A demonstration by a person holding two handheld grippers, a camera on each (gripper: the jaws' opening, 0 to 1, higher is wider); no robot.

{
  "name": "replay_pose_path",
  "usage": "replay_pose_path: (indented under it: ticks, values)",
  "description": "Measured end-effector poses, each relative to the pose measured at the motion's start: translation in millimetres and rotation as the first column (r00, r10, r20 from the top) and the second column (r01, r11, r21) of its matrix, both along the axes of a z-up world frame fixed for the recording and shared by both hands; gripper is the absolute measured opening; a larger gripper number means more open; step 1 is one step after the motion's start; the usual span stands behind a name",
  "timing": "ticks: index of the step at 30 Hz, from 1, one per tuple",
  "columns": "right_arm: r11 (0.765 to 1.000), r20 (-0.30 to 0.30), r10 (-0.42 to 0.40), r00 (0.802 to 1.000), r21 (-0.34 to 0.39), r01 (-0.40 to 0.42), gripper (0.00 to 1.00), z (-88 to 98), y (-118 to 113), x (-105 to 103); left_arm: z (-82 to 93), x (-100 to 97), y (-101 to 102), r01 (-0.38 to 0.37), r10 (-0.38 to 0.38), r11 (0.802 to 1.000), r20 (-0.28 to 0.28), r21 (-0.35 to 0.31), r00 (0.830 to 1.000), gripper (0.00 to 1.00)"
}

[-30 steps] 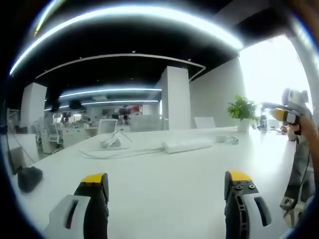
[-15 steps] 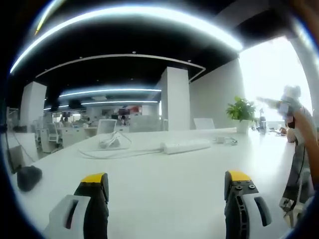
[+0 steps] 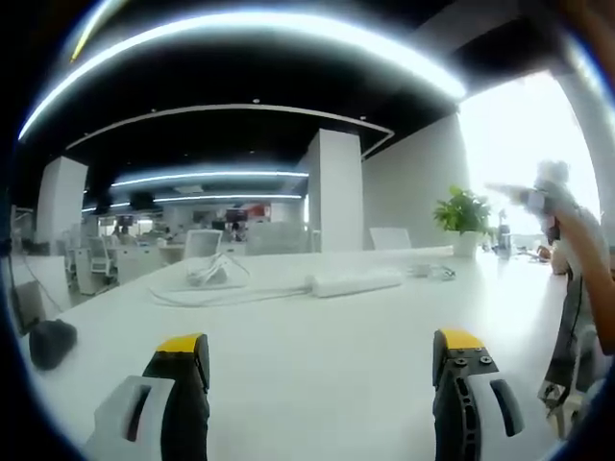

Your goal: Straighten the power strip on the desk, plug the charger into it

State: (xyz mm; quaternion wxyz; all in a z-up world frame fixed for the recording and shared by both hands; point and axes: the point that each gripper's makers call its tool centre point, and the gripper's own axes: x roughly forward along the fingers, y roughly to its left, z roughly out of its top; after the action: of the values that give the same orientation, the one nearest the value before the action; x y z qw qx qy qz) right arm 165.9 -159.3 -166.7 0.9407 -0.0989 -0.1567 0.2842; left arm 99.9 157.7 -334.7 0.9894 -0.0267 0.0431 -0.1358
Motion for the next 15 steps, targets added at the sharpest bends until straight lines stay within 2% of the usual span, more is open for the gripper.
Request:
replay_pose_path:
  ticks: [5,15]
  values:
    - [1.000,-0.011,-0.003,1.000,-0.022,0.003,0.99,-0.7,-3,13,0.3,0.5,0,0.002,-0.002,1.000,0.001,0.000,1.000,0.99]
    - [1.000,-0.035,0.000,0.999,0.005,0.001,0.99,-1.7,-14,46,2.9,2.3,0,0.001,-0.001,1.000,0.005,-0.003,1.000,0.99]
